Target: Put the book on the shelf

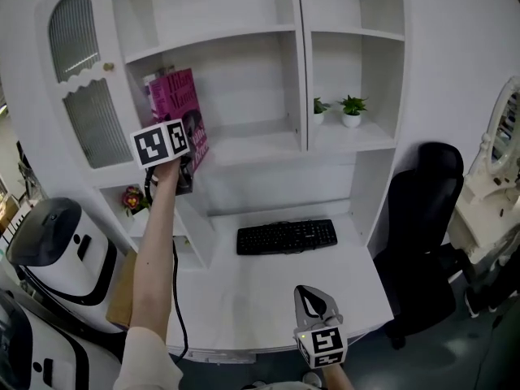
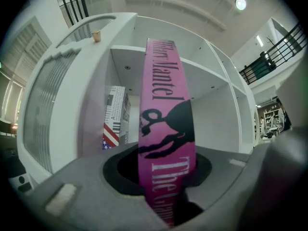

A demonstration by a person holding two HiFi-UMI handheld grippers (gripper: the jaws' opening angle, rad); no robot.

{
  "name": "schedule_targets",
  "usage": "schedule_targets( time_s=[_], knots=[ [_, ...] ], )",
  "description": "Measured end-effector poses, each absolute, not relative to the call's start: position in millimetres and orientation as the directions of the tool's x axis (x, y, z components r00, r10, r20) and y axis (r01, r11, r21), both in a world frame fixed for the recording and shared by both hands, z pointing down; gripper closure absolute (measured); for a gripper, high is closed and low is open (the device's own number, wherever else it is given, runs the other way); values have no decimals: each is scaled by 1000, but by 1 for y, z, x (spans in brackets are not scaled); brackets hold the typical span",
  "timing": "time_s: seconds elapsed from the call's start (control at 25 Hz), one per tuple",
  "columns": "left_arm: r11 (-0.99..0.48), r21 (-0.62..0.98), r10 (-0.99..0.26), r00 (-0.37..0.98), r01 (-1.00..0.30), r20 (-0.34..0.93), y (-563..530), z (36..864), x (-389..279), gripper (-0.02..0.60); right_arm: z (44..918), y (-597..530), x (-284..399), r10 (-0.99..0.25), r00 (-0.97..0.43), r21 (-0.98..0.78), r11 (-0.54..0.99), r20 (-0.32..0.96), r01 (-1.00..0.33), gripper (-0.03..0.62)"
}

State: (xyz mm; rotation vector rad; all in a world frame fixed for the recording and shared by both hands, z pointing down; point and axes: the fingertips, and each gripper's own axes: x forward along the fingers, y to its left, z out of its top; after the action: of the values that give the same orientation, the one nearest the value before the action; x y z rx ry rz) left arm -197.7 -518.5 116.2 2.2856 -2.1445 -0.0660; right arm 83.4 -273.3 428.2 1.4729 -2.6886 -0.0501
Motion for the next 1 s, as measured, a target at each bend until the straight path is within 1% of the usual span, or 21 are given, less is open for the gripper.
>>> schedule_targets(
  time_s=[0.32,1.0],
  knots=[
    [-45,28,-999,45,-999,3,-557,121,-203,437,437,-281,94,-867,-493,51,496,71,-867,594],
    [-12,21,-1000,13,-1000,21,-627,122,-219,436,451,-309,101,-895,-430,63,439,114,-896,594]
  ],
)
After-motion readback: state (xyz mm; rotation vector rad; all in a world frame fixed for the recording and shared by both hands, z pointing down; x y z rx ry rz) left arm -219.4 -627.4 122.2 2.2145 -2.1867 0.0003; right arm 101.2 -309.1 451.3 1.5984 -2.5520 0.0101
